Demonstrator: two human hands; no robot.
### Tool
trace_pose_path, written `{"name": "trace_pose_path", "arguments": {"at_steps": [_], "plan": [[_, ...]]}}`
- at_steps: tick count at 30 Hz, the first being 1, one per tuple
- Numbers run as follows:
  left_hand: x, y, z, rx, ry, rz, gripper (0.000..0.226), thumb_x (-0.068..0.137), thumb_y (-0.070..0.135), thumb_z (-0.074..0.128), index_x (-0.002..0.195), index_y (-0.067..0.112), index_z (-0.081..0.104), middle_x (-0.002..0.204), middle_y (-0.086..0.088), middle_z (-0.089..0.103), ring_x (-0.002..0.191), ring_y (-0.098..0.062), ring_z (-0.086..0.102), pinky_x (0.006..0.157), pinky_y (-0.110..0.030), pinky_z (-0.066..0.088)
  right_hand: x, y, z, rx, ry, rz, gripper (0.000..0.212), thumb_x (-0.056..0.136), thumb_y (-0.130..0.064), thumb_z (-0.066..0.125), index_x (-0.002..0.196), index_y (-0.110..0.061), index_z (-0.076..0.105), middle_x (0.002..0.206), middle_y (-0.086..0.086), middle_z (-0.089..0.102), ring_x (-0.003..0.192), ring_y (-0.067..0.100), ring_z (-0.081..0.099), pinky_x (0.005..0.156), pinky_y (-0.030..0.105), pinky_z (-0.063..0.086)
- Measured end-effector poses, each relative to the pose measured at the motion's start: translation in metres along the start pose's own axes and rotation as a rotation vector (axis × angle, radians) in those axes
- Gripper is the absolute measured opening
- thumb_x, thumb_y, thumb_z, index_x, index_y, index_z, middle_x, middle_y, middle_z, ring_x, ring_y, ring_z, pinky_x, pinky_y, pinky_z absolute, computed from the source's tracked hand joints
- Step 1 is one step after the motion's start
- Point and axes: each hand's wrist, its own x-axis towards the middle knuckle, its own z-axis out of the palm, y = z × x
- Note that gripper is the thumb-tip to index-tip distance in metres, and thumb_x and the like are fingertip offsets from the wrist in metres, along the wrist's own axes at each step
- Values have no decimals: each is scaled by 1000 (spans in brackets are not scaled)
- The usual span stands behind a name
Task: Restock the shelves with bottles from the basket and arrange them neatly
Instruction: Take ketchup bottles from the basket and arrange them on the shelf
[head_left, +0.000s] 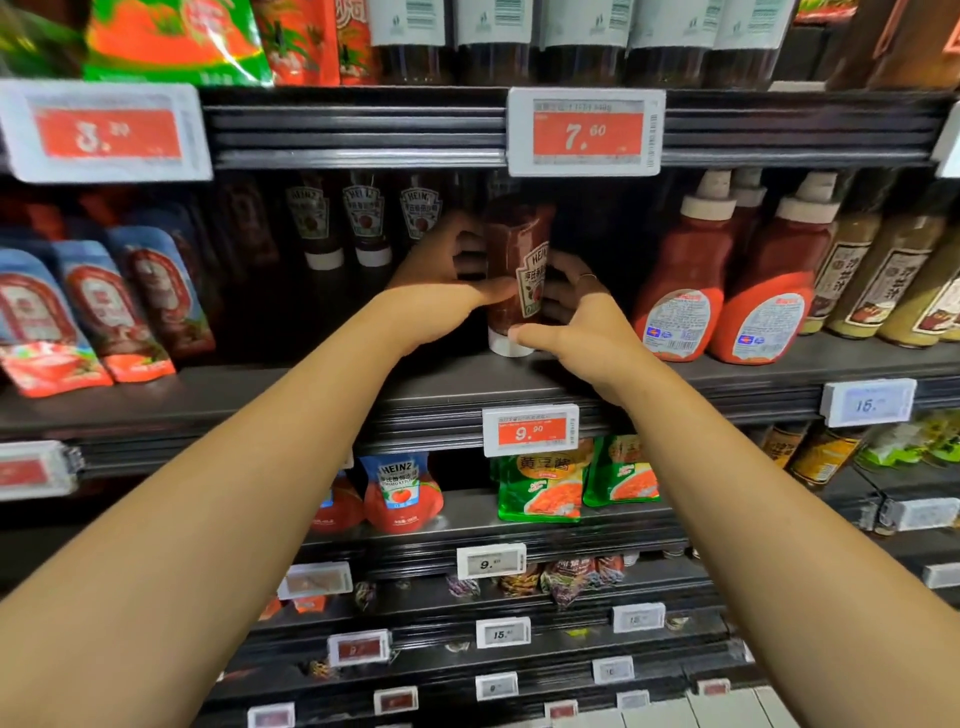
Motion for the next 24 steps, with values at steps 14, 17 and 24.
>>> {"name": "trace_pose_path", "arguments": {"at_steps": [14,17,24], "plan": [[2,-27,-23,-10,-72,-45,31,92,12,73,114,29,59,116,1,70,109,-11,68,92,-31,57,33,8,13,-122,50,19,75,72,-19,92,134,-16,51,114,1,72,101,14,71,94,39,58],[10,-43,-42,165,124,-133,24,87,20,78,105,25,63,100,5,73,96,-12,70,85,-28,55,51,7,16,-214,62,59,79,69,-29,94,134,-19,50,120,3,70,107,19,69,95,47,57],[37,-66,-54,532,259,-226,24,86,31,77,107,24,68,103,7,72,100,-15,66,76,-6,39,100,12,36,-340,99,63,74,79,-33,85,140,-20,46,135,1,63,124,22,61,107,44,49]]}}
